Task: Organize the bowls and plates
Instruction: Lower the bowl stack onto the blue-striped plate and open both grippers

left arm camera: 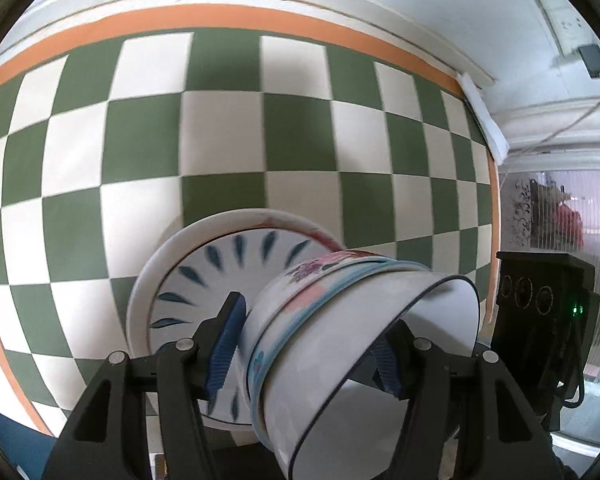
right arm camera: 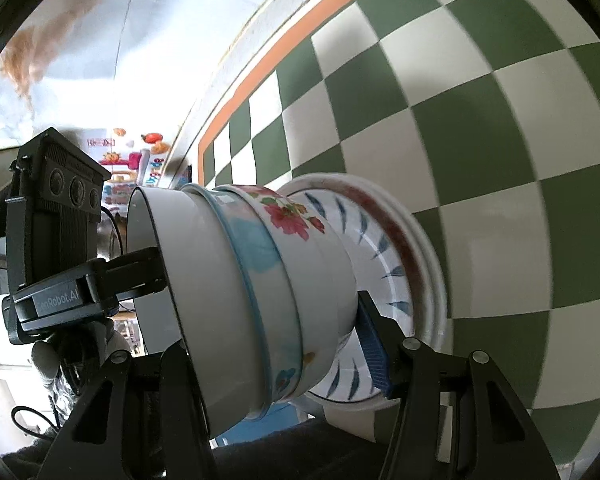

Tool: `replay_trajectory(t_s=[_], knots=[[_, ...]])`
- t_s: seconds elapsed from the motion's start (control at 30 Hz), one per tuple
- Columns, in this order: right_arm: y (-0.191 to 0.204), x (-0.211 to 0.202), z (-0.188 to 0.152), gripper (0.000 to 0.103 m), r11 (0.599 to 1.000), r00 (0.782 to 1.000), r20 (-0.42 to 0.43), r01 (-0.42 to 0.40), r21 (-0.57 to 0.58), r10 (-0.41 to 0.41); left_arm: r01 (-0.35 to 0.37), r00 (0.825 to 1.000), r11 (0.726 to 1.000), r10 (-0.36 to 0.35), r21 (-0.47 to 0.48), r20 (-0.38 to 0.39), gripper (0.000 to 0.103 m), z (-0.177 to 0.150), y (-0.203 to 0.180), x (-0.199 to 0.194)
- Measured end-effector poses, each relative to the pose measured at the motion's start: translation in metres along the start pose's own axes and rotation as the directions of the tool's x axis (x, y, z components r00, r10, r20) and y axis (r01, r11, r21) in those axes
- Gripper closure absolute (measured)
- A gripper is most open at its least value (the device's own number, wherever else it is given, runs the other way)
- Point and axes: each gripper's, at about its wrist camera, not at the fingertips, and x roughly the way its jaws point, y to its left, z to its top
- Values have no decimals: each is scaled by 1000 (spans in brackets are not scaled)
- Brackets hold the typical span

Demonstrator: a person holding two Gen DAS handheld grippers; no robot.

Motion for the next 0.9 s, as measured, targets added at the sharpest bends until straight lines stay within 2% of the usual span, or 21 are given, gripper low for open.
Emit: replay_trajectory(t_s=[0.3, 0.9], knots=[[3, 25, -4, 46, 999, 998, -50, 27, -30, -28, 3, 1000, 999, -3, -45, 1, 46, -8, 26, 5], [2, 39, -5, 46, 998, 995, -83, 48, -42, -51, 1, 1000, 995, -1, -99, -6, 46, -12, 47, 14]])
